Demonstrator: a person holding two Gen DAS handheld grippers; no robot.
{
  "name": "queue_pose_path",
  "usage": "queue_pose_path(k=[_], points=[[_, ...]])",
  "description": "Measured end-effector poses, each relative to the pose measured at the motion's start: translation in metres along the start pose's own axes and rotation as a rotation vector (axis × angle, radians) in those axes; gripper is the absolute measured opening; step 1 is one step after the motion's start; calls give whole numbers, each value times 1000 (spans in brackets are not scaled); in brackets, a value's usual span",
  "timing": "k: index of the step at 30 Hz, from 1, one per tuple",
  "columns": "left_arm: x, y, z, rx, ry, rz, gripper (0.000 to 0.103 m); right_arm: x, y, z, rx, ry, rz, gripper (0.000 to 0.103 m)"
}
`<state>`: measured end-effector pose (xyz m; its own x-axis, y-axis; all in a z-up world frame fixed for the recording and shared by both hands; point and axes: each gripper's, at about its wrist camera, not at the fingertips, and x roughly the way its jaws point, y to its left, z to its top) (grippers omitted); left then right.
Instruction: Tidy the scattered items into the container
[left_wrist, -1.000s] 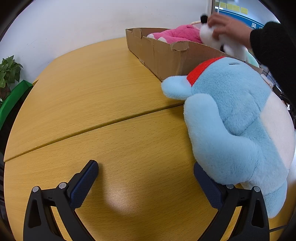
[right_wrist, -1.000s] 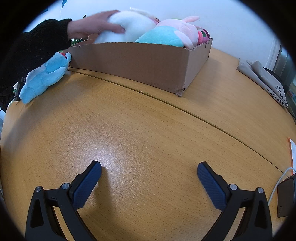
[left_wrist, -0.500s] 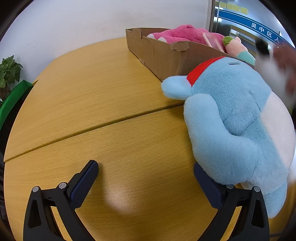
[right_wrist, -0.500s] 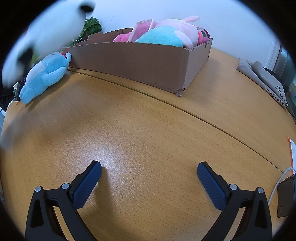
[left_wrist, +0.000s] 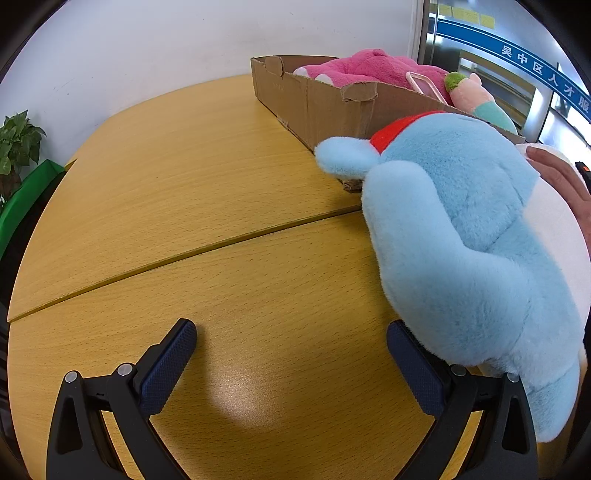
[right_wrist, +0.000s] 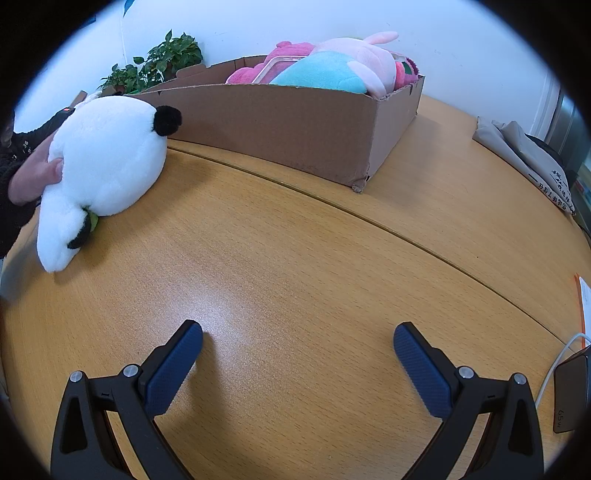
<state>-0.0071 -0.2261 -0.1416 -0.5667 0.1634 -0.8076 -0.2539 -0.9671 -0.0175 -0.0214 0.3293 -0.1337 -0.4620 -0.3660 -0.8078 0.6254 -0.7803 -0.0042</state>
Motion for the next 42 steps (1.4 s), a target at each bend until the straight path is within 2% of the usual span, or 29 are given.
queue_pose_path(k=[42], points=[[-1,-1,-1,0,0,0,103,1,-1,-1,1,0,-3,103]])
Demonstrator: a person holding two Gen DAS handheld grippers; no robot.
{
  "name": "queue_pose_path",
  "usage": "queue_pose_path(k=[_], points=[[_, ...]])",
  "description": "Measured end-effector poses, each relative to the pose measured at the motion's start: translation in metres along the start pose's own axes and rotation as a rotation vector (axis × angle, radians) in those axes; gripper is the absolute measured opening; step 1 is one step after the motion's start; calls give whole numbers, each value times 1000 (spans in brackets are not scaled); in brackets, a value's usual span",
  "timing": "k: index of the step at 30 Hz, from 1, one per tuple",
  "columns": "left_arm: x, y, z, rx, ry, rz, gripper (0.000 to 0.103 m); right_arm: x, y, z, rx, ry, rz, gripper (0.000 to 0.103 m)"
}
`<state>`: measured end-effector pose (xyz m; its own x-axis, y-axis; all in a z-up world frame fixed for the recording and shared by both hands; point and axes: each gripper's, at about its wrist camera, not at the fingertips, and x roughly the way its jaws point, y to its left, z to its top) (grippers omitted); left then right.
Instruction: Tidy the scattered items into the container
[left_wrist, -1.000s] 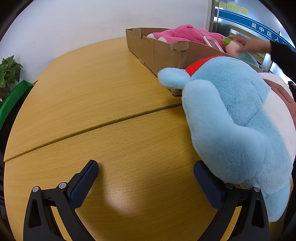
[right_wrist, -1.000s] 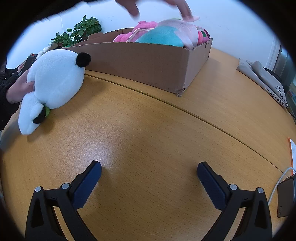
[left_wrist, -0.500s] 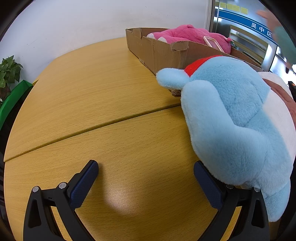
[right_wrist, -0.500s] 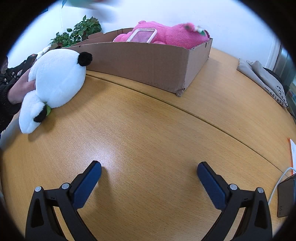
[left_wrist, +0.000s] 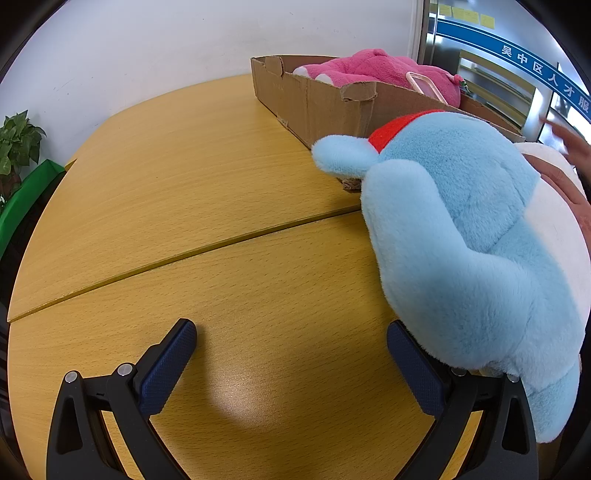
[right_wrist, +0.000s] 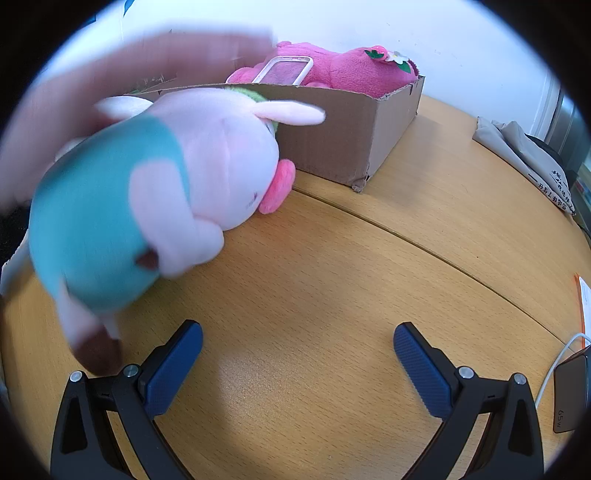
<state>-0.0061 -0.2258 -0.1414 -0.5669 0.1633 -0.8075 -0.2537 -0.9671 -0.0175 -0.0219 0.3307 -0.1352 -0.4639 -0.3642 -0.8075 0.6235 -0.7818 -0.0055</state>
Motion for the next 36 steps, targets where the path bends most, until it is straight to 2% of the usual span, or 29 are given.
queue_pose_path(k=[36], points=[[0,-2,0,-4,0,1,103,1,-1,0,0,0,0,103]])
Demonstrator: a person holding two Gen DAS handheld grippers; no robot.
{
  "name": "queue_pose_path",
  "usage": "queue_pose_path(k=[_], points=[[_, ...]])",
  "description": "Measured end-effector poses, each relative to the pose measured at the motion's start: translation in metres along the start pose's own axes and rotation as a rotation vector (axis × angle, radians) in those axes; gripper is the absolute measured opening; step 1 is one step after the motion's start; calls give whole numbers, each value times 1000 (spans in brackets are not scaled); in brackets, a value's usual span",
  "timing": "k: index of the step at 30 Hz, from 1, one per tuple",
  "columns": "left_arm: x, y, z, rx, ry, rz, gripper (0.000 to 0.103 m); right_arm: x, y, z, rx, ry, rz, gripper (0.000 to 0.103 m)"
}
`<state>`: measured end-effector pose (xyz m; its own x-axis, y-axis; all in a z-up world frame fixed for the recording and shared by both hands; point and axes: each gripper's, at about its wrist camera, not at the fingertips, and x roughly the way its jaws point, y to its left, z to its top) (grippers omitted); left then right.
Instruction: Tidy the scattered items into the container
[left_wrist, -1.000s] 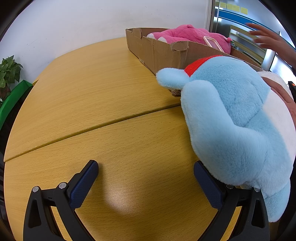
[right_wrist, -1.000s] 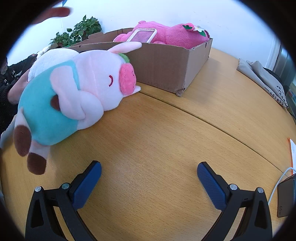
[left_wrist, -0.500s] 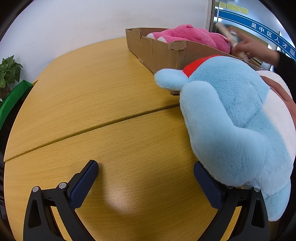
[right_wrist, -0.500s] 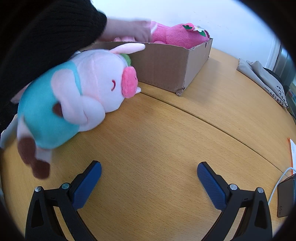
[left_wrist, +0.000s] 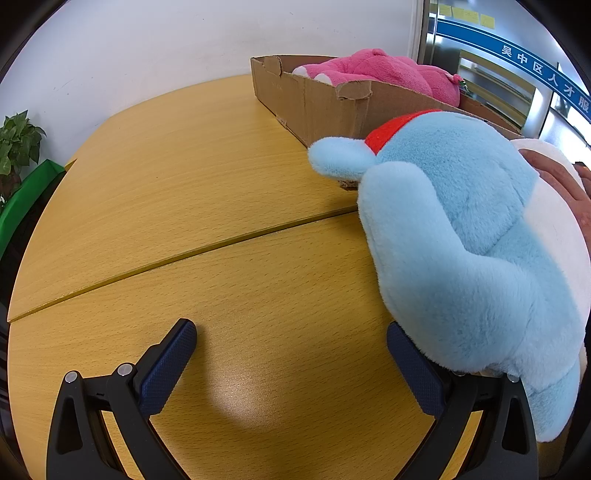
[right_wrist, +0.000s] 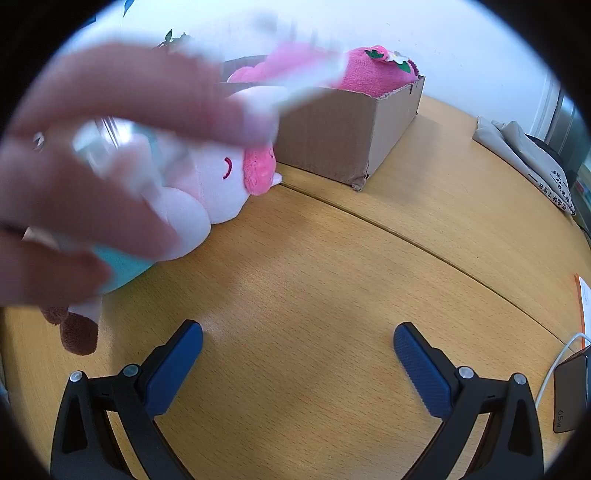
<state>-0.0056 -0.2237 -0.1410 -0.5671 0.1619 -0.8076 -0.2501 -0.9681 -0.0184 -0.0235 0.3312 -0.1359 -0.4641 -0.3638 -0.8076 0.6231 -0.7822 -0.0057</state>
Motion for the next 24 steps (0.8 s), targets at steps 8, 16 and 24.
queue_pose_path(k=[8,16,24], points=[[0,0,0,0,0,0,103,0,1,0,0,0,0,103],[0,0,0,1,1,-1,103,1,-1,1,1,0,0,103],[1,0,1,2,0,0,103,1,-1,1,2,0,-1,103]])
